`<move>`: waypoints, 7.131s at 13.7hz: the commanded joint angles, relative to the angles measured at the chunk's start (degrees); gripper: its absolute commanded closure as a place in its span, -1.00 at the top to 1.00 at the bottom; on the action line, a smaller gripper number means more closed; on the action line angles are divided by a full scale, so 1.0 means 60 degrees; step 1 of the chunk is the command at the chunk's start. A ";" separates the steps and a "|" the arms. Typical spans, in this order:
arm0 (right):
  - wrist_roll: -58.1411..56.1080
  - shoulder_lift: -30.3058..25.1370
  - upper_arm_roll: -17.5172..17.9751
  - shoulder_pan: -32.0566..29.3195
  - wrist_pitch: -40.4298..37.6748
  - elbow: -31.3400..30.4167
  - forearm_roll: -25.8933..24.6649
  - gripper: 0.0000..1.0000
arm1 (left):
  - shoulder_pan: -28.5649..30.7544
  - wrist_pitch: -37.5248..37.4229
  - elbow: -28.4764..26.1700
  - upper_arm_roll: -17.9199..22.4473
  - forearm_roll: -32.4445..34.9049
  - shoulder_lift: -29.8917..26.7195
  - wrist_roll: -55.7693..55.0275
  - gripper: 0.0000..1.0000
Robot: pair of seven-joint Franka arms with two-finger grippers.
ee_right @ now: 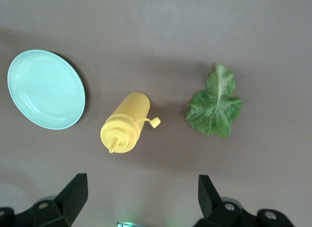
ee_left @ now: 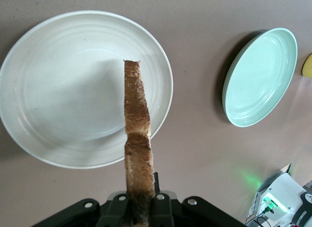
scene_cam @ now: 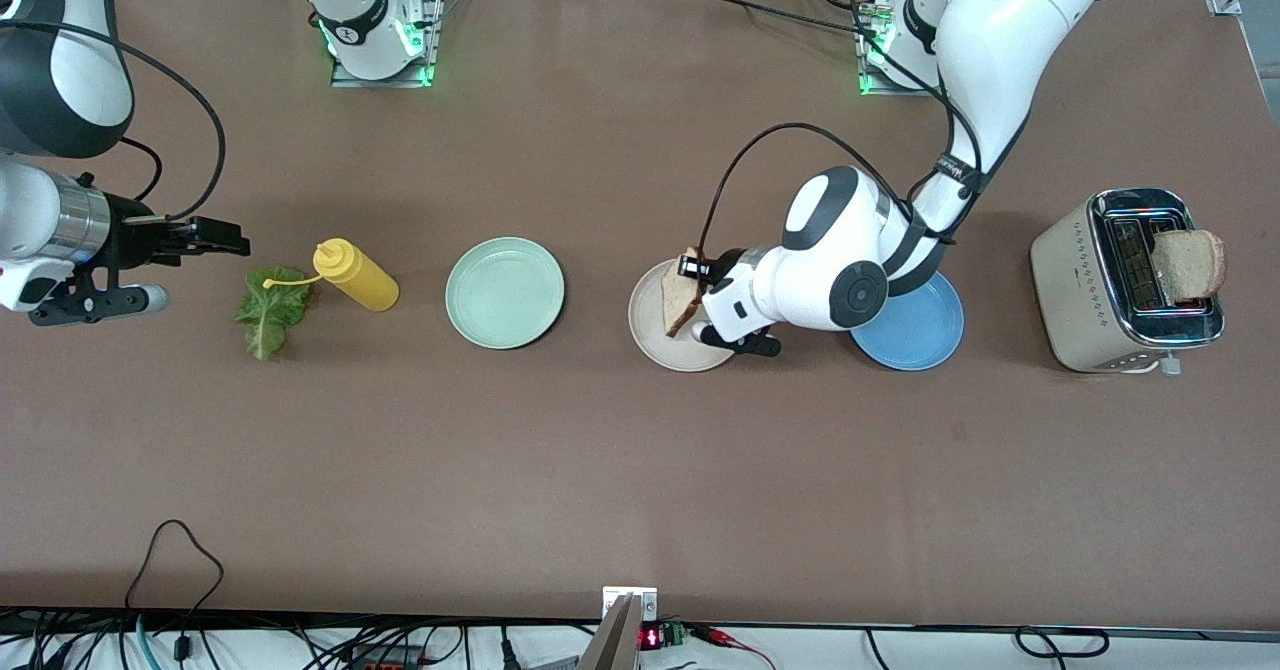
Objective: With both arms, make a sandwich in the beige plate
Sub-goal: 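Carry the bread to the beige plate and lower it down, then open the left gripper and return it to the toaster, then grasp the yellow squeeze bottle with the right gripper and lift it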
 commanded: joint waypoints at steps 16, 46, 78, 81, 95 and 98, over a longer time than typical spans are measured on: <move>-0.1172 -0.1800 0.0016 -0.0017 0.1782 -0.3213 -0.0312 1.00 | -0.0119 0.0363 0.0257 0.0525 -0.0086 0.1122 0.0041 1.00; -1.1857 -0.1318 -0.0013 -0.1260 0.4154 -0.4252 0.2584 1.00 | 0.2596 -0.4500 0.2838 0.2526 0.4340 -0.3666 0.1696 1.00; -2.4626 0.3502 0.0016 -0.3547 0.1284 -0.4767 0.9898 1.00 | 0.1200 -0.3767 -0.0197 0.4965 0.3342 -0.5968 0.2077 1.00; -2.4539 0.3750 0.0060 -0.3430 0.1285 -0.4650 1.0308 1.00 | 0.1214 -0.3695 -0.0241 0.4979 0.3357 -0.5983 0.2018 1.00; -2.2170 0.2905 0.0849 -0.3049 0.2381 -0.4401 1.0309 -1.00 | 0.1229 -0.3768 -0.0285 0.4979 0.3357 -0.6012 0.1989 1.00; -2.0180 0.1968 0.1596 -0.3020 0.3099 -0.4400 0.9710 -1.00 | 0.1229 -0.3768 -0.0285 0.5052 0.3342 -0.6012 0.1989 1.00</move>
